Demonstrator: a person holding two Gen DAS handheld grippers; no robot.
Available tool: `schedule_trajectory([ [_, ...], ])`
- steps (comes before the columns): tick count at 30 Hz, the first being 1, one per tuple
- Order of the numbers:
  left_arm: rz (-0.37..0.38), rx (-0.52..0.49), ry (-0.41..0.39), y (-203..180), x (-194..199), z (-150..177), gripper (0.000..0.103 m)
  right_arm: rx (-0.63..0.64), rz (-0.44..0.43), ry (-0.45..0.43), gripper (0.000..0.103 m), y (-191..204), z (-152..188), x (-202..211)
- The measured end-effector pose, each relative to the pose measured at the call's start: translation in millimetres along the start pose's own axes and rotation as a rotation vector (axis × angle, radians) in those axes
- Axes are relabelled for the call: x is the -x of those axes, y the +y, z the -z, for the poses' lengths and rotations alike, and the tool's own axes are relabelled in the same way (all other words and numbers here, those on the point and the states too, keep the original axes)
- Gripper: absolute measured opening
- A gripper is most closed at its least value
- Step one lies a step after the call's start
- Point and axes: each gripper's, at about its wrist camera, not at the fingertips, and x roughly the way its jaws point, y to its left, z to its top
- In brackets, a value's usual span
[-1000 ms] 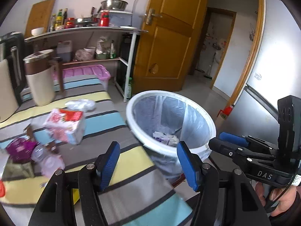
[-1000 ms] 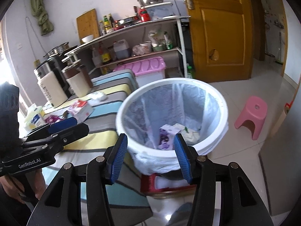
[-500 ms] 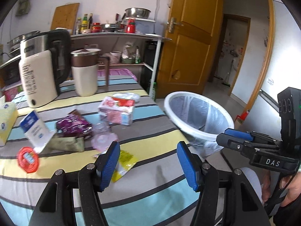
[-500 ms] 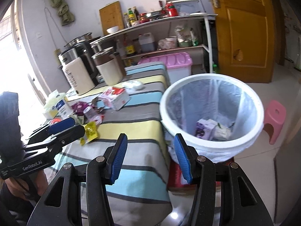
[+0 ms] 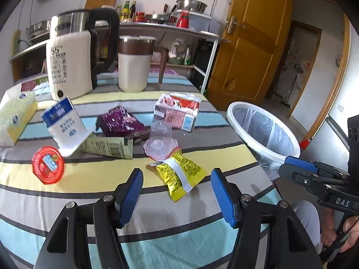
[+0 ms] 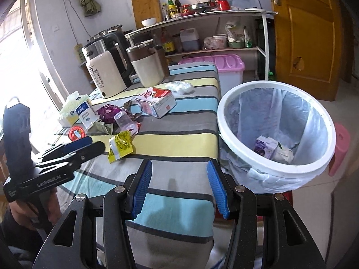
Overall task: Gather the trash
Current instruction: 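Move the left gripper to the yellow snack wrapper and grasp it, then grasp the clear plastic cup with the right gripper while the left gripper holds the wrapper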
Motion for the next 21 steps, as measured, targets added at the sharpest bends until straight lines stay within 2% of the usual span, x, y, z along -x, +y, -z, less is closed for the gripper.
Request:
schedule_trajectory([
  [5, -0.019, 0.071, 0.054, 2, -22, -6, 0.063, -0.002, 0.003, 0.002, 0.052, -2, -2, -3],
  [10, -0.036, 0.095, 0.061, -4, -36, -13, 0.063, -0.009, 0.01, 0.006, 0.052, -6, -3, -7],
  [12, -0.062, 0.093, 0.083, -5, -44, -14, 0.052, -0.011, 0.011, 0.007, 0.052, -7, -4, -8],
  [13, -0.078, 0.087, 0.1, -6, -47, -13, 0.042, -0.011, 0.011, 0.006, 0.052, -8, -5, -9],
  [21, -0.063, 0.075, 0.088, 1, -32, -2, 0.04, -0.006, 0.005, 0.008, 0.052, -4, -7, -13],
])
